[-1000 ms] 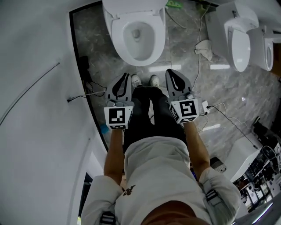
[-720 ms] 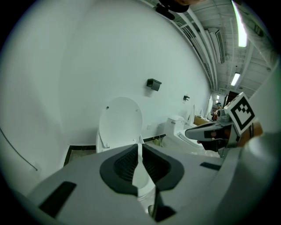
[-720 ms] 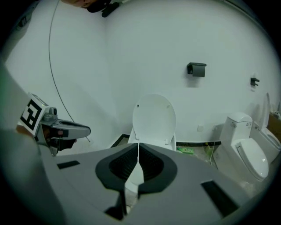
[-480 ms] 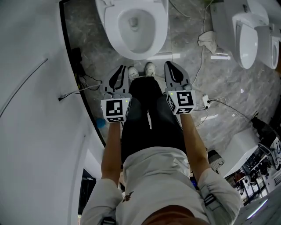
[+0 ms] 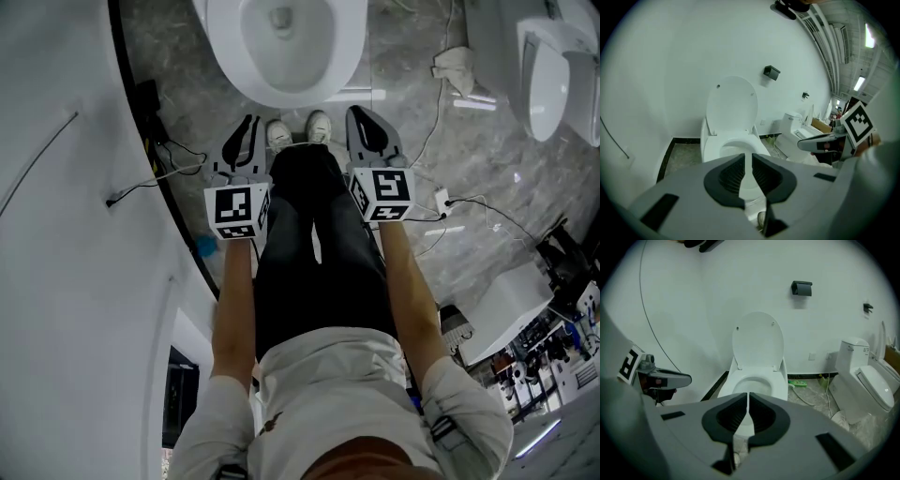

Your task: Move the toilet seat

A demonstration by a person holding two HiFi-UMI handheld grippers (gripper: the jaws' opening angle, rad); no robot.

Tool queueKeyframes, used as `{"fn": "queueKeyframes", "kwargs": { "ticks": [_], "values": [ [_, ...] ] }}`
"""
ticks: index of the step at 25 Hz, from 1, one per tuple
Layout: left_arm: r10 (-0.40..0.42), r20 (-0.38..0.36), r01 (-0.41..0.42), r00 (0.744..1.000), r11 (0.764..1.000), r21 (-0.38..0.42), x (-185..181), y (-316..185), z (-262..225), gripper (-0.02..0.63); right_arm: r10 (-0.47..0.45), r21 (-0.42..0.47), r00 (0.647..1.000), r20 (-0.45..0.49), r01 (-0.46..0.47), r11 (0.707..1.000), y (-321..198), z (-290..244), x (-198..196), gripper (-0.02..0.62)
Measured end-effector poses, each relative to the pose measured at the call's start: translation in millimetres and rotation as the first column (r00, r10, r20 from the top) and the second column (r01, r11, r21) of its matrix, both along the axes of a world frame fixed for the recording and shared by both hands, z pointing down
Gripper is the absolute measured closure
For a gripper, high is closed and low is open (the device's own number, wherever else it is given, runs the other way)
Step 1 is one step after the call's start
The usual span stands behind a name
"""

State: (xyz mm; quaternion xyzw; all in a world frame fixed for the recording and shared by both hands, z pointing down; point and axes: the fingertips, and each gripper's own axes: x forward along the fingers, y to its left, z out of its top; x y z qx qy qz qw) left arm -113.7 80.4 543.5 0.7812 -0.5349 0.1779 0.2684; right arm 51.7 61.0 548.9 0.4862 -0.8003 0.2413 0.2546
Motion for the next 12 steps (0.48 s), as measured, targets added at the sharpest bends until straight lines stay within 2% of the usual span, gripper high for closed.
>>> {"fn": "queueKeyframes", "kwargs": {
  "ticks": [5,8,12],
  "values": [
    [-0.021,0.000,0.021,1.000,0.999,-0.036,-5.9,-5.9,37.3,0.561,0.006,-0.040,1.000,-0.011,-0.006,0.999,-4.2,37.7,6.0,0.571],
    [-0.036,-0.013,0.035,0.999,0.998,-0.053,-9.3,-9.9,57.8,0.532,0.031,-0.061,0.999,-0.011,-0.032,0.998,-7.7,57.9,10.8,0.568],
    [-0.048,-0.011,0.046,0.999,0.994,-0.103,-9.6,-11.5,90.3,0.496,0.060,-0.104,0.998,-0.006,-0.061,0.993,-9.9,85.8,16.4,0.506]
  ]
}}
